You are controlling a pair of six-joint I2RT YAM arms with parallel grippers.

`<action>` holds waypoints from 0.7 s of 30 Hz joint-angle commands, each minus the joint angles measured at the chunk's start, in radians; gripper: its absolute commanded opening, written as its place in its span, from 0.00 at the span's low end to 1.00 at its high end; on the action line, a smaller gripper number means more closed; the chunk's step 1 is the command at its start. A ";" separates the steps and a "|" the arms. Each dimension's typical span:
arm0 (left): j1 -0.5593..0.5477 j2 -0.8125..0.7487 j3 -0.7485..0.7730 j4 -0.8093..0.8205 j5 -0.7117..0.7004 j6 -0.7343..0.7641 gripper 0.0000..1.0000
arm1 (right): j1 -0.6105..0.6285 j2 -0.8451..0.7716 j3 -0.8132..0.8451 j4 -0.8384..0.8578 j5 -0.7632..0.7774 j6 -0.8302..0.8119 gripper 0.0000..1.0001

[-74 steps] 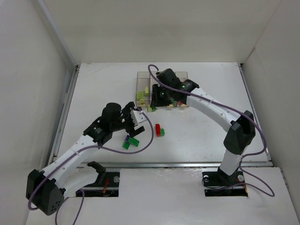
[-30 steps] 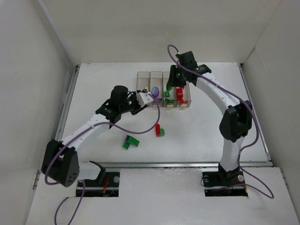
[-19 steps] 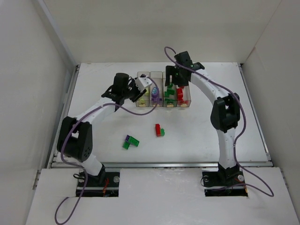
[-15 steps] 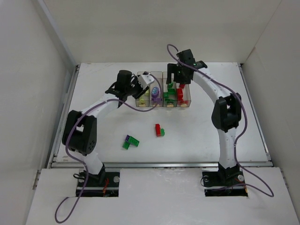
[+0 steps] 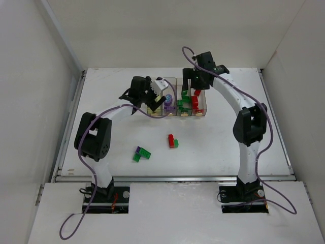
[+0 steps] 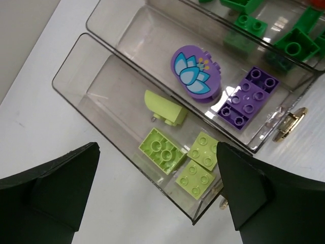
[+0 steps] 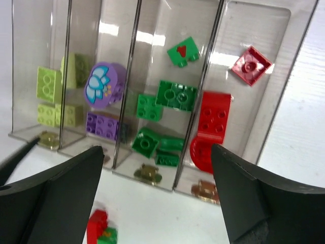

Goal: Sort the legos into containers by color

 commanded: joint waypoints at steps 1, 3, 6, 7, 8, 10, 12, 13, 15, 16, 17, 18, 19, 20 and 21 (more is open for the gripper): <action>0.000 -0.101 0.042 0.033 -0.079 -0.061 0.99 | 0.039 -0.126 -0.042 -0.013 0.020 -0.066 0.91; 0.000 -0.156 0.042 0.010 -0.098 -0.083 0.99 | 0.062 -0.169 -0.108 -0.027 0.031 -0.086 0.91; 0.000 -0.243 0.033 -0.059 -0.099 -0.115 0.99 | 0.123 -0.254 -0.268 -0.027 0.031 -0.125 0.91; 0.000 -0.268 0.023 -0.080 -0.089 -0.115 0.99 | 0.145 -0.277 -0.316 -0.018 0.031 -0.136 0.93; 0.000 -0.294 -0.017 -0.116 -0.079 -0.115 0.99 | 0.187 -0.299 -0.366 -0.018 -0.004 -0.150 0.93; 0.000 -0.386 -0.081 -0.142 -0.047 -0.074 0.99 | 0.233 -0.345 -0.494 -0.007 -0.043 -0.150 0.93; 0.000 -0.453 -0.205 -0.142 -0.046 -0.063 0.99 | 0.305 -0.368 -0.565 0.003 -0.069 -0.121 1.00; 0.000 -0.522 -0.247 -0.131 -0.046 -0.063 0.99 | 0.329 -0.377 -0.620 0.028 -0.069 -0.087 1.00; 0.000 -0.587 -0.354 -0.119 -0.046 -0.063 0.99 | 0.375 -0.393 -0.665 0.051 -0.069 -0.052 1.00; 0.000 -0.645 -0.384 -0.119 -0.036 -0.077 0.99 | 0.375 -0.402 -0.703 0.080 -0.069 -0.035 1.00; -0.020 -0.671 -0.408 -0.119 -0.036 -0.086 0.99 | 0.385 -0.402 -0.719 0.095 -0.083 -0.008 0.99; -0.032 -0.696 -0.447 -0.119 -0.036 -0.103 0.99 | 0.386 -0.402 -0.733 0.109 -0.115 0.003 0.99; -0.049 -0.717 -0.462 -0.119 -0.045 -0.103 0.99 | 0.386 -0.402 -0.754 0.124 -0.127 0.014 0.99; -0.059 -0.760 -0.476 -0.119 -0.045 -0.116 0.99 | 0.386 -0.402 -0.754 0.137 -0.127 0.028 0.99; -0.072 -0.780 -0.487 -0.119 -0.031 -0.126 0.99 | 0.386 -0.402 -0.765 0.151 -0.127 0.028 0.99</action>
